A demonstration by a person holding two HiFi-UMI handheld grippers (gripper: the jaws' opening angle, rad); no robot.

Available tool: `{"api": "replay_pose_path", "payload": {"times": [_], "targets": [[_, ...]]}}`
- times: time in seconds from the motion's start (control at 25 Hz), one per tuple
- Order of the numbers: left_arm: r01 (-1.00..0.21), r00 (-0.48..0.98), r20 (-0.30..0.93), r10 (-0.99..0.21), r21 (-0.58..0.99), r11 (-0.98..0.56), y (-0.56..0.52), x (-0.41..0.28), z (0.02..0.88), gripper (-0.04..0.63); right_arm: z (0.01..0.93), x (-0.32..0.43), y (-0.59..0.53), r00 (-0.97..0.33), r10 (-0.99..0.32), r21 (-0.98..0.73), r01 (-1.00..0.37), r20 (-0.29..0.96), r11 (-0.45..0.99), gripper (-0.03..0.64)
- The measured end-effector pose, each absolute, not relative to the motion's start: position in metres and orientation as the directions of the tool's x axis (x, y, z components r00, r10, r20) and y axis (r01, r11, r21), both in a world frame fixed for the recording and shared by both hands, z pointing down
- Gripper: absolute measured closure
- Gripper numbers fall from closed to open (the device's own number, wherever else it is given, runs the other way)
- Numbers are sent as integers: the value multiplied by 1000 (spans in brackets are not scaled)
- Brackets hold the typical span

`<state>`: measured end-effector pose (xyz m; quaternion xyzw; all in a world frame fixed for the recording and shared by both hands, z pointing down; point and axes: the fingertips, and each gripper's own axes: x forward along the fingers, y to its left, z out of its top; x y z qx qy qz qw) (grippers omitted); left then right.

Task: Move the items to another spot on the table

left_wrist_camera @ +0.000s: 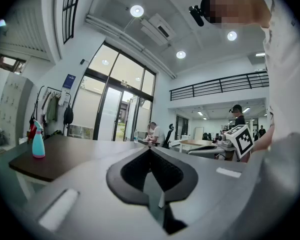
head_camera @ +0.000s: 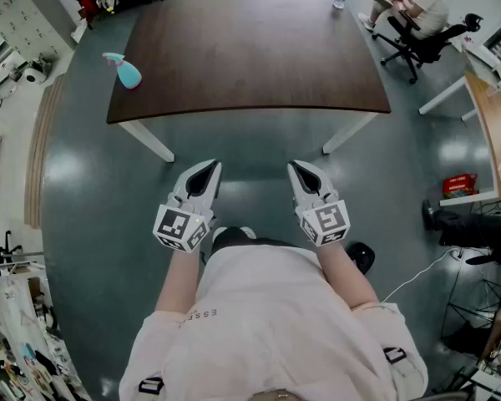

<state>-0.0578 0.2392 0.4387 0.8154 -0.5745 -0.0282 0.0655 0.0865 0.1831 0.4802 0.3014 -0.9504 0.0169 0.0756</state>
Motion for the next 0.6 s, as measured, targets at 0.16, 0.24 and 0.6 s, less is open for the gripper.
{"api": "replay_pose_path", "payload": {"times": [0.16,0.24,0.6], "targets": [[-934,338,34,-941,135,-331,241,-61,438,580,479,83,183,-807,-571,11,-576,151,818,627],[-935,334,36,-942,137,-326,240,-62,439,580,480,83,182,-809,-567,10,-573,154,820,627],[-943,310,39,-950,138,-302,228,-64,441,580,483,90,156,-789,-598,-31,-607,145,794,627]]}}
